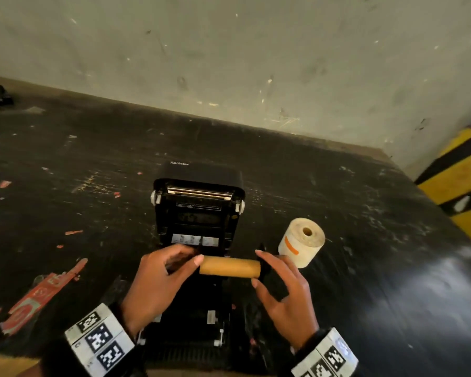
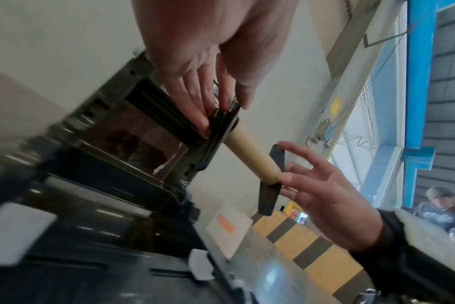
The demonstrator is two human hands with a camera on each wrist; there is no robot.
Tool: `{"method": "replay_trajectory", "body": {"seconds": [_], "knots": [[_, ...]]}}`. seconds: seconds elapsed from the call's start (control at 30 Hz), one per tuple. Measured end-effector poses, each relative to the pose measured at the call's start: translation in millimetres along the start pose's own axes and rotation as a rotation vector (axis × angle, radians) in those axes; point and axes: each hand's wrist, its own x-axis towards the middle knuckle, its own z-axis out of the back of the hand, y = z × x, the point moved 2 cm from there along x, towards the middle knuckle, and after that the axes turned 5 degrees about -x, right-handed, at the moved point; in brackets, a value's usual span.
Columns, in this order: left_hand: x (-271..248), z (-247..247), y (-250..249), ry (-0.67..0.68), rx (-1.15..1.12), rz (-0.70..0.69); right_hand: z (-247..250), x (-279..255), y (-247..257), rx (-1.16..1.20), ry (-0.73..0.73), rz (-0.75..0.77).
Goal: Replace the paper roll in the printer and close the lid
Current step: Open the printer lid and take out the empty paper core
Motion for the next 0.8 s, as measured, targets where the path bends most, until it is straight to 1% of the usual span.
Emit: {"method": "replay_trajectory", "body": {"seconds": [0.1,0.2,0.33,0.53,0.67,0.73,0.8], "knots": [[-8.5,-23.2,-15.7,0.047,-0.012,0.019,16.8,-14.3,-16.9,-0.068,0.028,0.020],[-16.2,-53.5,-27.6,0.090,-0.015,0.047,29.4,-26.1,-45.6,-0.108,0.044,0.007],[-16.5,-108.6,-29.7,0.116,0.027,0.111,59.2,-38.8,-92.6,-0.104,0.042,-0.008],[-18.9,-192.1,-19.2,0.141,0.015,0.190,105.3,-62.0,-161.6,-0.127,0.193,-0.075],[-25.8,-227.5,-11.1,0.109,-0.073,0.264,121.1,-71.6,-193.7,-0.111,0.323,-0.115],[-25.8,-235.2,-5.1,0.063,-0.053,0.283,125.6,-72.9,-202.8,-0.108,0.343,-0.143],[-20.3,-236.9,5.9,0.020,0.021,0.286,128.8,-71.8,-212.1,-0.104,0.323,-0.182]]}}
